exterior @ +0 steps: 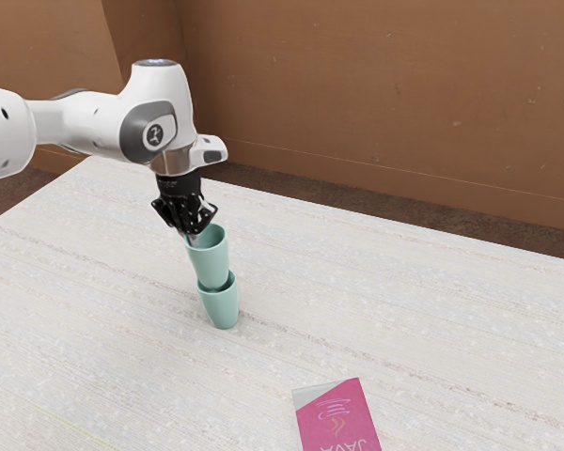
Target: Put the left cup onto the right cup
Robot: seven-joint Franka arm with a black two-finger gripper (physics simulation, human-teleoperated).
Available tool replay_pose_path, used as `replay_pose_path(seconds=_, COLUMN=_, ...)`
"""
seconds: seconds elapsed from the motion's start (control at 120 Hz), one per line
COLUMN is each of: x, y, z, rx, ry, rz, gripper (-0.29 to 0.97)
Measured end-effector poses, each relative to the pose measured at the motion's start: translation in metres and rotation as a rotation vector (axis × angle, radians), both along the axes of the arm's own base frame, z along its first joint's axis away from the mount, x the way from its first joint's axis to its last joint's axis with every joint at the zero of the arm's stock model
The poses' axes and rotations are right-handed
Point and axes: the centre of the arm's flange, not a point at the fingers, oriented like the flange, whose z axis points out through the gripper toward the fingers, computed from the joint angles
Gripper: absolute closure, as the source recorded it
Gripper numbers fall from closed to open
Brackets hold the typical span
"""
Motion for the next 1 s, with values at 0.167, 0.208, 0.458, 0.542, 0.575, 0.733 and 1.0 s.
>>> replay_pose_path(seconds=0.167, x=0.003, y=0.0, z=-0.007, rx=0.0, ry=-0.001, rz=0.008, gripper=0.79)
replay_pose_path(seconds=0.208, x=0.003, y=0.0, z=-0.01, rx=0.0, ry=0.002, rz=0.01, gripper=0.79)
replay_pose_path(seconds=0.458, x=0.008, y=0.0, z=-0.024, rx=0.003, ry=0.005, rz=0.014, gripper=0.56)
replay_pose_path(seconds=0.542, x=0.009, y=0.0, z=-0.024, rx=0.004, ry=-0.004, rz=0.013, gripper=0.38)
replay_pose_path(seconds=0.575, x=0.009, y=0.0, z=-0.024, rx=0.004, ry=-0.007, rz=0.013, gripper=0.32)
replay_pose_path(seconds=0.733, x=0.01, y=0.0, z=0.002, rx=0.012, ry=-0.055, rz=0.008, gripper=0.15)
replay_pose_path(seconds=1.0, x=-0.003, y=0.002, z=0.12, rx=0.035, ry=-0.107, rz=0.005, gripper=0.04)
